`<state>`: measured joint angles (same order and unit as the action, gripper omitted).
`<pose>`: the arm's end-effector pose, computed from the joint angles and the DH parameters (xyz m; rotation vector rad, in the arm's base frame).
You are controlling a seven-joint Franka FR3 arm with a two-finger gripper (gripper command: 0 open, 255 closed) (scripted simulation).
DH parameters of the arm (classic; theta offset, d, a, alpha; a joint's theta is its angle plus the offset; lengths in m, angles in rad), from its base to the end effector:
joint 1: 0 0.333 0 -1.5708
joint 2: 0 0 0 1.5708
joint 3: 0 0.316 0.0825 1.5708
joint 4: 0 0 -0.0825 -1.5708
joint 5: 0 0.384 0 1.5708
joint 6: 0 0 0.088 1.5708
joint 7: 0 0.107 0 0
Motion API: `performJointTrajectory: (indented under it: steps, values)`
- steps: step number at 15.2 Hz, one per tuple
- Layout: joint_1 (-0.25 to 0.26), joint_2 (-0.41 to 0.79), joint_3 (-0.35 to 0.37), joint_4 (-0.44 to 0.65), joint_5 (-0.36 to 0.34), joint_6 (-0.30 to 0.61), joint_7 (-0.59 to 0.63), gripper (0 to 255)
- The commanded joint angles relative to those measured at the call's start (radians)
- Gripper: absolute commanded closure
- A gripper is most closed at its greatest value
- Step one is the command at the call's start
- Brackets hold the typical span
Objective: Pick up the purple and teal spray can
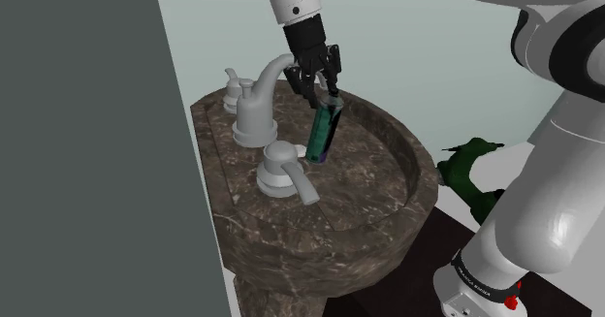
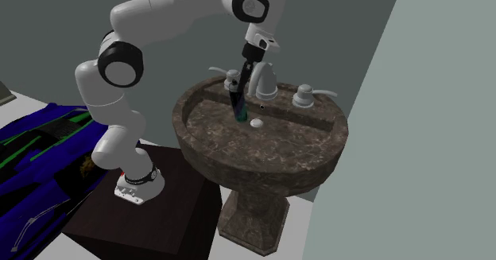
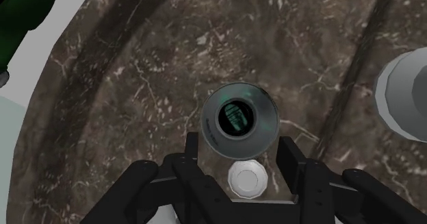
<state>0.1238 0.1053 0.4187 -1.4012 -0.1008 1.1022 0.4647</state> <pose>0.4672 0.2503 0.6172 2.8650 0.0814 -0.4643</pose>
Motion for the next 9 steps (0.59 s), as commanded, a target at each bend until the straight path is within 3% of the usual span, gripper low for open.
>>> performJointTrajectory:
  steps: [1,9]
  values:
    - [0.002,0.026,-0.001,0.042,-0.008,-0.005,0.002,255]
    - [0.027,0.097,0.010,0.248,-0.038,-0.146,0.012,255]
